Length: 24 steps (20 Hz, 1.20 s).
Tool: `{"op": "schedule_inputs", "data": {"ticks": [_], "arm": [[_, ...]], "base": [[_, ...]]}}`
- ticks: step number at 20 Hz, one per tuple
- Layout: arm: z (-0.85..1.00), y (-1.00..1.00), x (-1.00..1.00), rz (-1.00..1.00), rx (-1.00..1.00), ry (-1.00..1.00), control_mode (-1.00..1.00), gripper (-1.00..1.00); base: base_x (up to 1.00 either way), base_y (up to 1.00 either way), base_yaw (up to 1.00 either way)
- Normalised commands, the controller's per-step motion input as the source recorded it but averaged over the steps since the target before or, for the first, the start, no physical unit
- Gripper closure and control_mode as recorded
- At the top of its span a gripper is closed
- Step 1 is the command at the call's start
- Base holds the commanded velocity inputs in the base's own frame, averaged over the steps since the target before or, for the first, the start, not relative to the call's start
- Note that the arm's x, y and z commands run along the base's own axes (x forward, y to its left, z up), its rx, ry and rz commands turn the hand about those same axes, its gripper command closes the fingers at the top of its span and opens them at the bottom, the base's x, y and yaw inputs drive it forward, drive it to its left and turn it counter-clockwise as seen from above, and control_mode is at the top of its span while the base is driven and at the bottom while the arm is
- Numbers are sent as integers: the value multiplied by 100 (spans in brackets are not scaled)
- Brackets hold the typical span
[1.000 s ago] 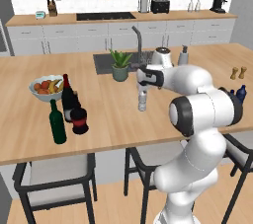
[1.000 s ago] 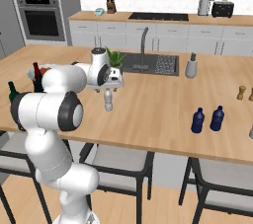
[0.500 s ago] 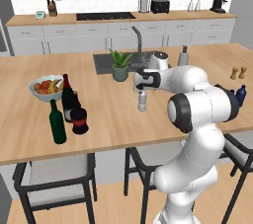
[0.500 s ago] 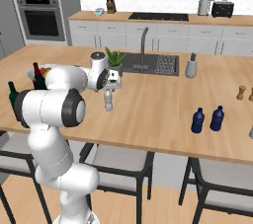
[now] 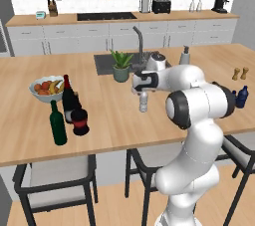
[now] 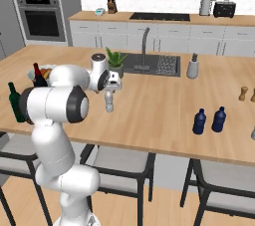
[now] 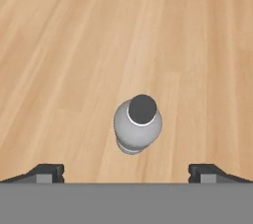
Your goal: Move the plastic bottles in the middle to the plastics group, and the glass bottles in the middle to the glass group.
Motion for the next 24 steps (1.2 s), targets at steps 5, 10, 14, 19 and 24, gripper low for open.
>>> {"op": "schedule_inputs", "data": {"ticks": [5, 10, 14, 19, 24], "arm": [[-28, 0, 7, 0, 0, 0, -100, -100], [-5, 0, 27, 0, 0, 0, -100, -100], [0, 0, 37, 0, 0, 0, -100, -100], [-8, 0, 6, 0, 0, 0, -100, -100], [-12, 0, 18, 0, 0, 0, -100, -100]], "base": [[0, 0, 0], [0, 0, 0], [0, 0, 0], [0, 0, 0], [0, 0, 0]]}}
